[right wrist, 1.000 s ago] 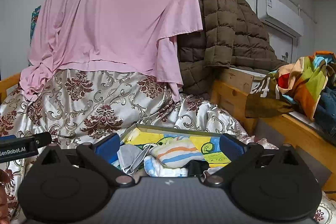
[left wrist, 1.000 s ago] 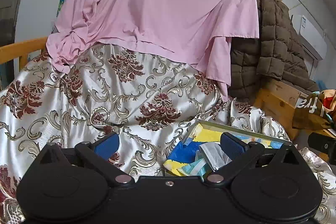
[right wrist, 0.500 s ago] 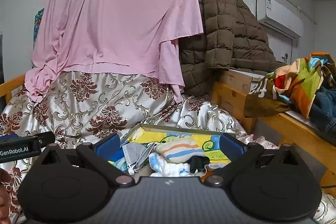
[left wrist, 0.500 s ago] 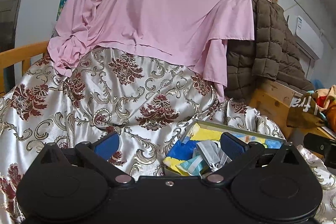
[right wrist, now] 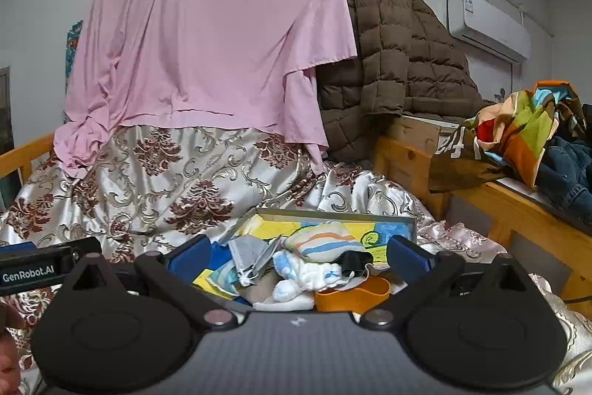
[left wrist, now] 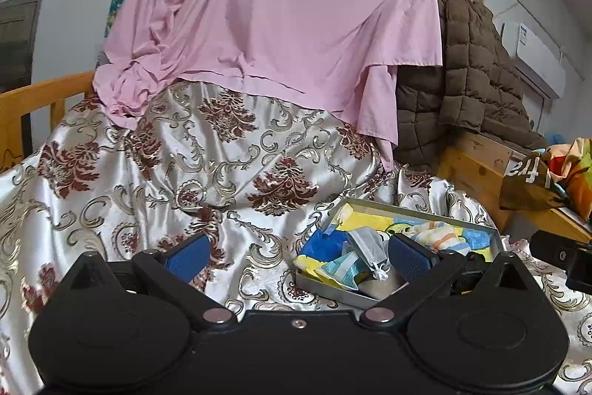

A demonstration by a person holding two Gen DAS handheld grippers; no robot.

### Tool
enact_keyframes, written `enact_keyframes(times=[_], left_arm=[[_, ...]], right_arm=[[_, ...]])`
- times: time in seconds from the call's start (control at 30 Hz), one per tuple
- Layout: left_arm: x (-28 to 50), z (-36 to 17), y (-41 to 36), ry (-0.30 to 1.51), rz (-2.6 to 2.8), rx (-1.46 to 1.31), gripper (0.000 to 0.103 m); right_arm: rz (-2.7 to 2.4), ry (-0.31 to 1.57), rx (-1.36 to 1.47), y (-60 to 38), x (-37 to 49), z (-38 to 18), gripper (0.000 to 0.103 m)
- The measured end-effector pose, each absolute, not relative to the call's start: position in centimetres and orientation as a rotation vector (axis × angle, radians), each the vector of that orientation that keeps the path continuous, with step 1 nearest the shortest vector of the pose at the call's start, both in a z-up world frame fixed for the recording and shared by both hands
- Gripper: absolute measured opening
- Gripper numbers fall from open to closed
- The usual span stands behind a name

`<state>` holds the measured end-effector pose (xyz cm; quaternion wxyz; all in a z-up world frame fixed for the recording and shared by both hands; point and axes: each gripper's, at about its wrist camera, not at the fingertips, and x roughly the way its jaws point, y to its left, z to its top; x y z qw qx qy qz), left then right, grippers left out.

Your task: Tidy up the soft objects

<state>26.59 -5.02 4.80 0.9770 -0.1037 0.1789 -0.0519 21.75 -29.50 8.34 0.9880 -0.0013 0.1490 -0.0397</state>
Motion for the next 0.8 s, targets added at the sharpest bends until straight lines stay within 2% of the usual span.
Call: enact_keyframes(times=[0.8], left_arm=[[18.6, 3.9, -2.3, 0.324, -0.055, -0.181, 0.102]], right_arm=[[-0.077, 0.302, 0.025, -28.0, 15.8, 7.9, 0.103]])
